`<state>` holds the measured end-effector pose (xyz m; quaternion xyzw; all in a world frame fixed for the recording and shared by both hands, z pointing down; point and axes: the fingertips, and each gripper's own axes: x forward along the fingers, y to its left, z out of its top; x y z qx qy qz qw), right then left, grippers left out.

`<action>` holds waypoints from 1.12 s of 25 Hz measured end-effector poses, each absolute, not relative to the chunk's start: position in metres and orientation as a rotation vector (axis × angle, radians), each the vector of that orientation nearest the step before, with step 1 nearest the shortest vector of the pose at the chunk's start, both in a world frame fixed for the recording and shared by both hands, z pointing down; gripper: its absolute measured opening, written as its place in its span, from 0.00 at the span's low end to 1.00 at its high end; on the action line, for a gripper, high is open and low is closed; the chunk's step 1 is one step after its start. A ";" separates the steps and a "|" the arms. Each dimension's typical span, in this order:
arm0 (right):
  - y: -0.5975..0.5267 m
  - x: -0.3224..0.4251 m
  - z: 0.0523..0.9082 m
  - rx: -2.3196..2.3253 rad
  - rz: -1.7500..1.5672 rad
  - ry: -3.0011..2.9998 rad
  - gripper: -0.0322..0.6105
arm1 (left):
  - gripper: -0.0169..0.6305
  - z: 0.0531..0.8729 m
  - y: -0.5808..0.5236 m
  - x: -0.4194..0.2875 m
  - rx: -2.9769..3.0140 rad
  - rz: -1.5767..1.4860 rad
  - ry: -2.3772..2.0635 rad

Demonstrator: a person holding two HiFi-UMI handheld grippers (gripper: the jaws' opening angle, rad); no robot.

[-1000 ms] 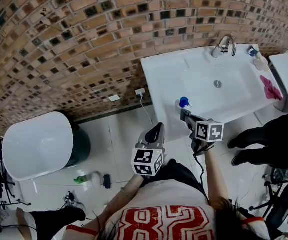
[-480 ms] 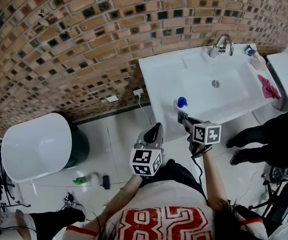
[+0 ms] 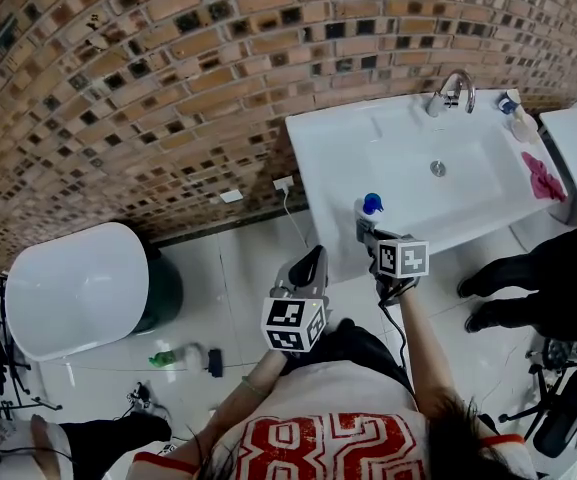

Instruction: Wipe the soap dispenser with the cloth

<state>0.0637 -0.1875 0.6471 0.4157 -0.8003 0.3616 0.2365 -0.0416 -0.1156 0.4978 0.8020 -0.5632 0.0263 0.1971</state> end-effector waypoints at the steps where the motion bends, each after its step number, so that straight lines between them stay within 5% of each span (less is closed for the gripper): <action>1: -0.186 0.067 0.648 1.146 0.996 -2.187 0.12 | 0.03 0.498 -0.115 -0.043 2.244 0.072 -1.579; 28: -0.095 0.077 0.575 1.454 0.973 -2.307 0.12 | 0.03 0.511 -0.066 -0.037 2.289 0.083 -1.418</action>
